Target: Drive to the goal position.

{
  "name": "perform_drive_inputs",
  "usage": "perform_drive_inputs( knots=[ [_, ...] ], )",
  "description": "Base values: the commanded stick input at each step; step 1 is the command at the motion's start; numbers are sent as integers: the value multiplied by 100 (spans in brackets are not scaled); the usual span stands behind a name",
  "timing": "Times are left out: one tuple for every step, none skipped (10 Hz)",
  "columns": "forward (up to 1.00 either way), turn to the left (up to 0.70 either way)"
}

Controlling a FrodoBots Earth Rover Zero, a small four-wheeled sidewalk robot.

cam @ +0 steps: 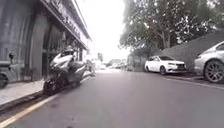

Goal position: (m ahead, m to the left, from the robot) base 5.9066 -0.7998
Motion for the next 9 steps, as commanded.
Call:
perform_drive_inputs(
  knots=[
    [70,14],
    [70,14],
    [70,14],
    [70,10],
    [70,2],
    [70,0],
    [70,0],
    [70,0],
    [70,0]
  ],
)
